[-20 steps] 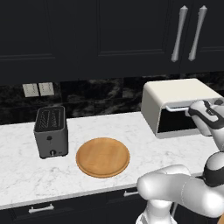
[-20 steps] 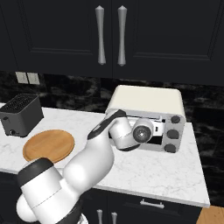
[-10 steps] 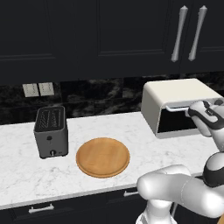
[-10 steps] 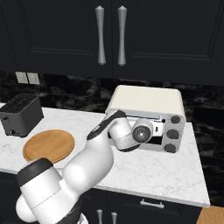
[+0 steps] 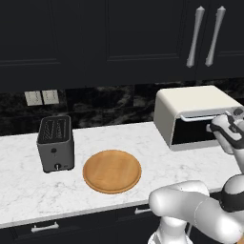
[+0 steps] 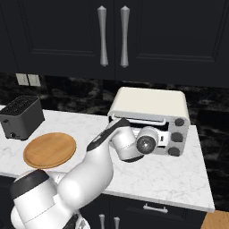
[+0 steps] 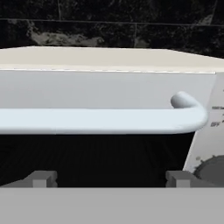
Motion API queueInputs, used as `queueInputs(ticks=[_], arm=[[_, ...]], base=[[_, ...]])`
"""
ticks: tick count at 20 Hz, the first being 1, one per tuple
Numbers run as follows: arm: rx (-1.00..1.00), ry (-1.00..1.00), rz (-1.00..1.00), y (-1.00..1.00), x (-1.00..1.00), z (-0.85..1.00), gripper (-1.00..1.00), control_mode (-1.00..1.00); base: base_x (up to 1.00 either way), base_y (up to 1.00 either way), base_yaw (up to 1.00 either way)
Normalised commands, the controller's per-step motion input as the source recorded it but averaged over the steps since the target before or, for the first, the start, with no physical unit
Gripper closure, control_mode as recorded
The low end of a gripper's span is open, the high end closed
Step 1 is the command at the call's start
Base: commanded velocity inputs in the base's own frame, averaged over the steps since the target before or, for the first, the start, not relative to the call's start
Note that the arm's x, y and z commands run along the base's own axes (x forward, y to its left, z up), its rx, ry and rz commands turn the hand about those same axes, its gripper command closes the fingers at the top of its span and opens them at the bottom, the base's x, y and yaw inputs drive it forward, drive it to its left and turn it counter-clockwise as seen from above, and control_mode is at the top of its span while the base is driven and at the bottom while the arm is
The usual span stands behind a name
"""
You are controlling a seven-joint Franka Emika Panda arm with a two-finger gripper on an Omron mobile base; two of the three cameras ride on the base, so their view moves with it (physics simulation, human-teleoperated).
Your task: Pick up the kebab skewer and baguette bread, and place them inside the toaster oven. Close the toaster oven door and start by setting the timer.
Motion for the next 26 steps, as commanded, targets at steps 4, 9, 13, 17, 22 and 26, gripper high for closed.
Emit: queueInputs(ticks=[4, 9, 13, 17, 22, 26], arm=[[0.01, 0.0, 0.0, -0.71, -0.1, 0.0, -1.0, -1.0], [0.01, 0.0, -0.01, -0.71, -0.09, 0.0, -1.0, -1.0], [0.0, 0.01, -0.02, -0.59, -0.13, 0.0, -1.0, -1.0], [0.0, 0.02, -0.03, -0.42, -0.18, -0.03, -1.0, -1.0], [0.0, 0.0, -0.02, -0.15, -0.17, -0.17, -1.0, -1.0], [0.0, -0.02, 0.0, 0.01, -0.03, -0.09, -1.0, -1.0]], base=[[0.0, 0.0, 0.0], [0.0, 0.0, 0.0], [0.0, 0.0, 0.0], [0.0, 0.0, 0.0], [0.0, 0.0, 0.0], [0.0, 0.0, 0.0]])
